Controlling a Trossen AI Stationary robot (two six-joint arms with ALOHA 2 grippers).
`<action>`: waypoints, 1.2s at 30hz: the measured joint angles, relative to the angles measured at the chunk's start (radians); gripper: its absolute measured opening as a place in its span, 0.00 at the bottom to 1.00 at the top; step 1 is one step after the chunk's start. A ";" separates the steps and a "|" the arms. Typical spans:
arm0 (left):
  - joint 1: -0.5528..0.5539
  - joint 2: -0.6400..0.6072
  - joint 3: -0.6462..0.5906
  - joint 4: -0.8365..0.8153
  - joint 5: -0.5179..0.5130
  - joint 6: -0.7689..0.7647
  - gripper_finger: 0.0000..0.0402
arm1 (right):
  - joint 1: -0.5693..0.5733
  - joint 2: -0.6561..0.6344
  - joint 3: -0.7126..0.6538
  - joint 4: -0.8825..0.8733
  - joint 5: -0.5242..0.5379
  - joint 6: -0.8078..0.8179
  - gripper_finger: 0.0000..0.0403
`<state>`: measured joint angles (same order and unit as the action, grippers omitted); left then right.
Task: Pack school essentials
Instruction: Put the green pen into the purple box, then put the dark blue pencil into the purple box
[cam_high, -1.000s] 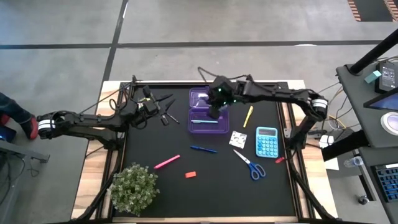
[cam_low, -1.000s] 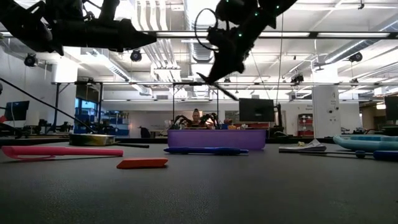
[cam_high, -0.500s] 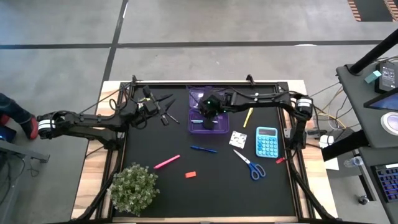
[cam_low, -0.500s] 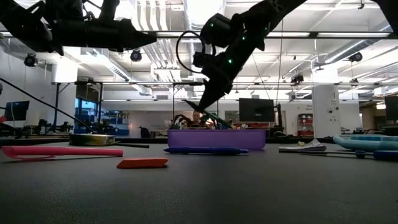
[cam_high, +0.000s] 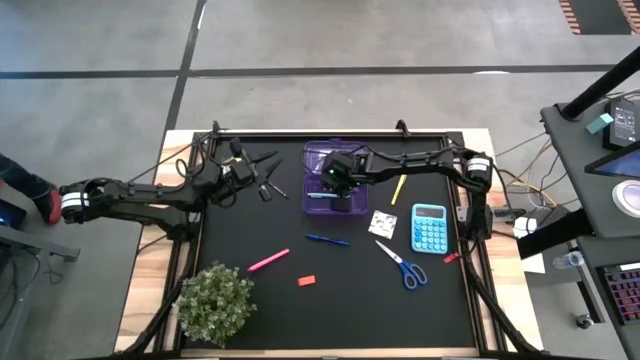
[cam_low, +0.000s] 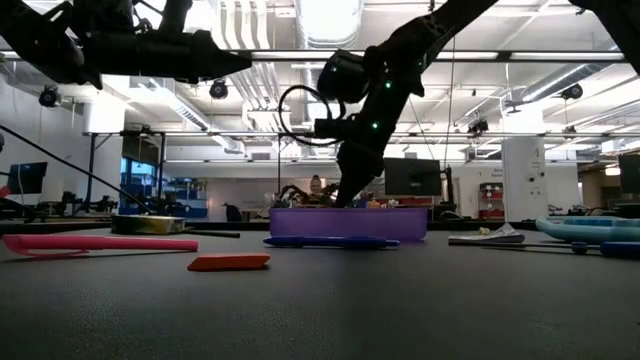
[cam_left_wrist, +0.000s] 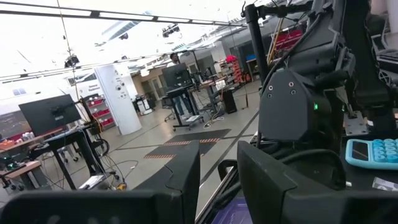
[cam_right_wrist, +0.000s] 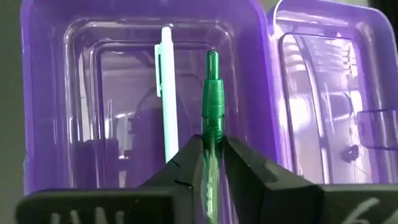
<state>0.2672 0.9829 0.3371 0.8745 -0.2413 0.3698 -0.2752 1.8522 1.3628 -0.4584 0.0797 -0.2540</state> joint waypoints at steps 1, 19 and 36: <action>0.000 0.000 0.000 0.000 0.000 0.000 0.22 | 0.000 0.005 0.000 0.003 0.000 0.002 0.19; 0.000 0.000 0.000 0.000 0.000 0.000 0.22 | 0.046 -0.204 -0.051 0.029 0.010 0.111 0.28; 0.000 0.001 0.000 -0.001 0.000 -0.024 0.22 | 0.172 -0.551 -0.658 0.748 0.159 0.269 0.19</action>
<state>0.2675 0.9836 0.3371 0.8736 -0.2409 0.3454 -0.1029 1.3011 0.7046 0.2893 0.2385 0.0149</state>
